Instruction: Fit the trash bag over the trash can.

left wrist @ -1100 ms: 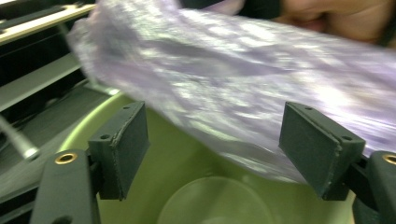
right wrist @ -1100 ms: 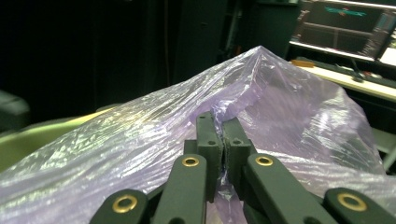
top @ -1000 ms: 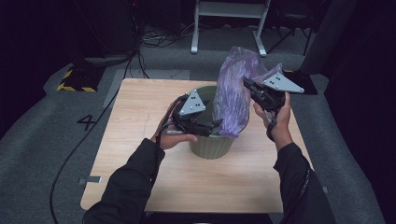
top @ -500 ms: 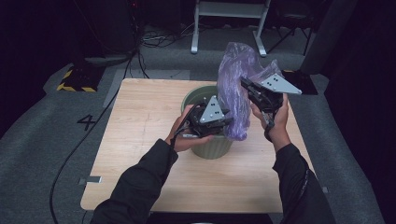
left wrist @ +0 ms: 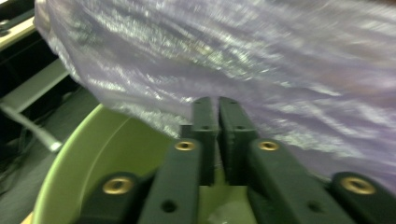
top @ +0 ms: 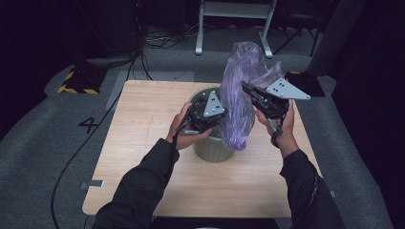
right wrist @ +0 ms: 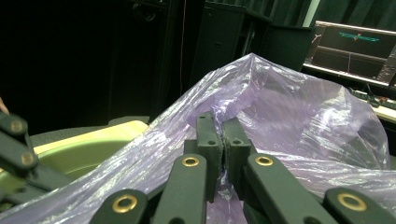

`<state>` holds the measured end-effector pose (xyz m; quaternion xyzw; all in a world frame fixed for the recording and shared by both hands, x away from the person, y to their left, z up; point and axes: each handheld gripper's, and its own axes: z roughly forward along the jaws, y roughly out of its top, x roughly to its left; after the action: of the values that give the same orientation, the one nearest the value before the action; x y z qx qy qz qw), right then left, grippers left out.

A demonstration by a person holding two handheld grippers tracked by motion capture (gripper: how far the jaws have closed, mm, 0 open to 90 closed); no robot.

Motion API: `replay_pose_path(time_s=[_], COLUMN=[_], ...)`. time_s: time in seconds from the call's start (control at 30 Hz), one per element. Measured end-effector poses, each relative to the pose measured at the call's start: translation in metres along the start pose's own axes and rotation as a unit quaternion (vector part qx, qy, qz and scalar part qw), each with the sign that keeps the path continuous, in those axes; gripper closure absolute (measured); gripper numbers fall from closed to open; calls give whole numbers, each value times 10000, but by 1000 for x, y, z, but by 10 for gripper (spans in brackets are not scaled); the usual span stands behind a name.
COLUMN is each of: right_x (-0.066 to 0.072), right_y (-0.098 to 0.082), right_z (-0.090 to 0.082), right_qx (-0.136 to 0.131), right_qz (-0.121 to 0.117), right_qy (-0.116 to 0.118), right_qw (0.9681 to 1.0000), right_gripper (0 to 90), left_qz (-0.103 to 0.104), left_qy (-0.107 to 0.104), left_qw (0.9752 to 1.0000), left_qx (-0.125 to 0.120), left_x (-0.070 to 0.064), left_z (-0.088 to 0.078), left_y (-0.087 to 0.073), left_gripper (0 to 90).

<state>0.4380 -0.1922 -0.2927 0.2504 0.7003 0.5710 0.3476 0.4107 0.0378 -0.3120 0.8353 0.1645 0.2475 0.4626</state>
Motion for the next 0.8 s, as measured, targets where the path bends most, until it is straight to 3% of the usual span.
replay_pose_path(time_s=[0.1,0.17,0.23,0.33,0.43,0.53,0.63,0.7,0.8], right_x=[0,-1,-2,-3,-4,-4,-4,-5,-5], right_y=[-1,-2,-3,-4,-5,-5,-5,-4,-3], right_z=[1,2,2,2,3,4,4,4,2], right_qx=[111,148,176,222,259,276,309,290,252], right_qz=[-33,-40,-24,-36,-50,-44,-41,-31,-11], right_qy=[-62,-102,-152,-184,-227,-250,-266,-256,-249], right_qw=[9999,9998,9997,9996,9994,9993,9992,9992,9994], right_gripper=[886,887,886,886,887,887,887,886,886], left_qz=[-121,-186,-279,-277,-325,-230,-66,21,82], left_qy=[-364,-689,-824,-903,-1169,-1291,-1165,-864,-617], left_qw=[9989,9964,9946,9926,9894,9890,9924,9960,9981], left_qx=[-256,-461,-573,-759,-798,-687,-403,-226,-31], left_x=[-4,-9,-14,-22,-29,-39,-51,-56,-55], left_z=[-11,-20,-27,-35,-36,-29,-15,-7,-1], left_y=[3,5,6,6,6,7,8,9,10], left_gripper=[621,517,373,282,237,213,214,266,508])
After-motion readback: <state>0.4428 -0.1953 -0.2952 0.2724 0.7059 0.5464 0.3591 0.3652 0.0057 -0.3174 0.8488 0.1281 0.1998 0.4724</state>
